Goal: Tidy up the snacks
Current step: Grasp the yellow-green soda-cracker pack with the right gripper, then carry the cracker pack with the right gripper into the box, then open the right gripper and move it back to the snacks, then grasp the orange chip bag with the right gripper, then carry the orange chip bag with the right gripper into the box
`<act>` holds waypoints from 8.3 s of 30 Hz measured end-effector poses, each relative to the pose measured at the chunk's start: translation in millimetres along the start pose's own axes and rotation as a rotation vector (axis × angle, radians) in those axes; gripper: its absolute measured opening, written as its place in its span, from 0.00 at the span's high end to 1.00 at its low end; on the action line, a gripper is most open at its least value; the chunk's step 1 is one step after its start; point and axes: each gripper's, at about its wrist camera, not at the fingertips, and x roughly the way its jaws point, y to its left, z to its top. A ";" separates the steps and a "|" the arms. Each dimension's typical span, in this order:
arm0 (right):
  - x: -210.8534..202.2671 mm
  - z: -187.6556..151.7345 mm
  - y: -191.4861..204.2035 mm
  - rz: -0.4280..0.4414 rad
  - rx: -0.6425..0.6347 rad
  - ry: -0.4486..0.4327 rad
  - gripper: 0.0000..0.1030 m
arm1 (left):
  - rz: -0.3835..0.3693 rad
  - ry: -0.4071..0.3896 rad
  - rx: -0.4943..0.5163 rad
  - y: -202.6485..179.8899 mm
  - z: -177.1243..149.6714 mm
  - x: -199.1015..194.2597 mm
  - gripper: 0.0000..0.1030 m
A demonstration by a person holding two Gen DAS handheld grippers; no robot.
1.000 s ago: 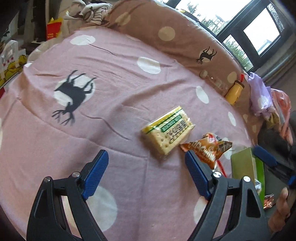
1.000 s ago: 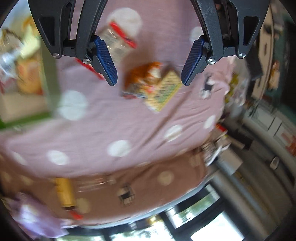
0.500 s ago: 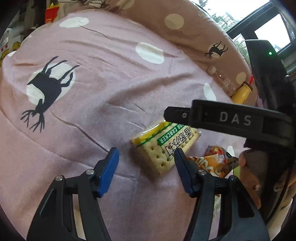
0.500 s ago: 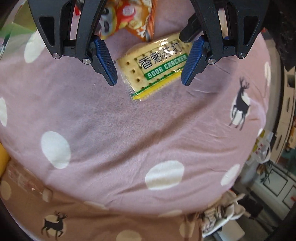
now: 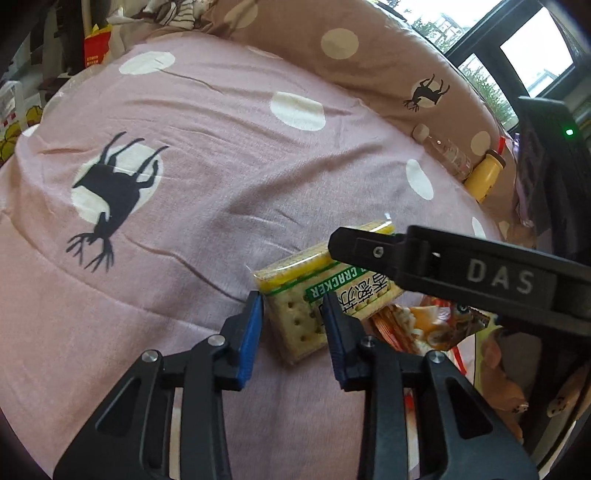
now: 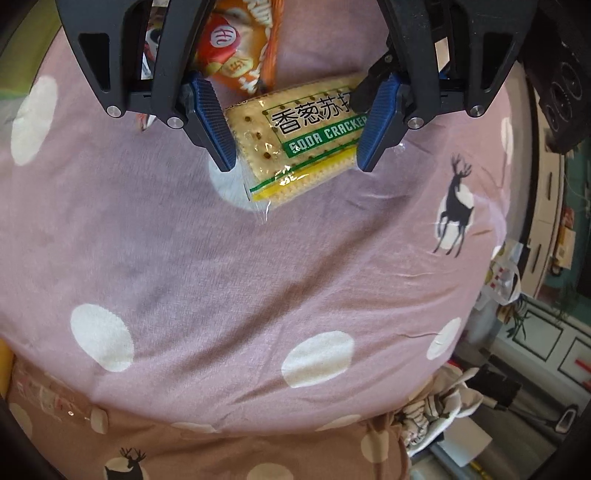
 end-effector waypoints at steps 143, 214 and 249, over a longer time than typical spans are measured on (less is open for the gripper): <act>-154.9 -108.2 -68.6 -0.086 0.299 -0.408 0.23 | -0.058 -0.043 0.178 -100.2 -31.4 -51.3 0.20; -237.8 -211.6 -143.4 0.079 0.538 -0.631 0.47 | -0.315 -0.027 0.628 -265.2 -119.1 -70.8 0.48; -207.7 -271.7 -228.4 -0.067 0.817 -0.494 0.38 | -0.360 0.246 0.694 -310.2 -175.3 8.0 0.48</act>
